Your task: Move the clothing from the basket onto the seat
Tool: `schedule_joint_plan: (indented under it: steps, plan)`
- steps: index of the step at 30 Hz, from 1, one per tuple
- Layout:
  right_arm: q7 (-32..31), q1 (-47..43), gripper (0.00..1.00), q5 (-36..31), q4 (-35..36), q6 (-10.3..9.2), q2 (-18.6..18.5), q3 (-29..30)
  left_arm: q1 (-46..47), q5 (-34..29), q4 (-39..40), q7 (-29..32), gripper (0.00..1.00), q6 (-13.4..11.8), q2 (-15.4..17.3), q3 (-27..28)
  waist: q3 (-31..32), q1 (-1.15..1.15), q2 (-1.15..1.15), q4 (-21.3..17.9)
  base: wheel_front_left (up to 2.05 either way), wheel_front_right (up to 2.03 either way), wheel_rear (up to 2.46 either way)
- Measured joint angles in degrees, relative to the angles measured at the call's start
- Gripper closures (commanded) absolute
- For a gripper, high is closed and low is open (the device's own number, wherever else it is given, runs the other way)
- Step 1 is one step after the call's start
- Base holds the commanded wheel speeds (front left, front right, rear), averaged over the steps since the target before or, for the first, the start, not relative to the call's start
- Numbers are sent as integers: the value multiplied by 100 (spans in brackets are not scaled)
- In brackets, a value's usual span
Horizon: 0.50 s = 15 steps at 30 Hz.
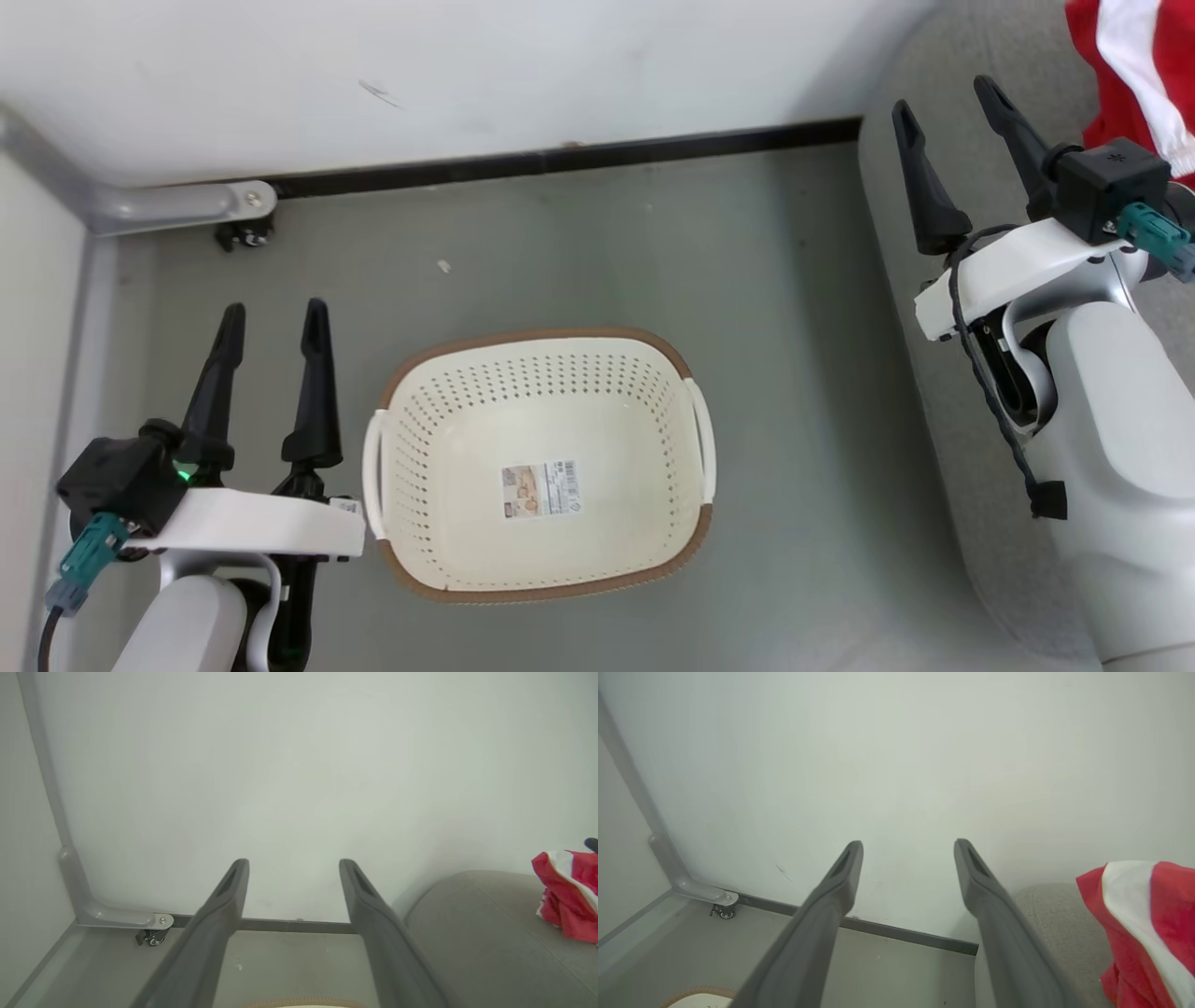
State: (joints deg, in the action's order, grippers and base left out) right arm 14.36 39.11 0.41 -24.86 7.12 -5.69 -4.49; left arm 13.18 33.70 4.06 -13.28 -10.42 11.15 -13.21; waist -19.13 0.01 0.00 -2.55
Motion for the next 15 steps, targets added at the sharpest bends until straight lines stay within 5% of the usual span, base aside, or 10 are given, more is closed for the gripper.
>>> schedule_joint_plan:
  steps: [15]
  plan:
    - [9, -926, 0, 322, 947, 0, -112, 38, -489, -70, -260, -119, 0, 109, -10, 338, 615, 0, 0, 493, 0, 0, 0]
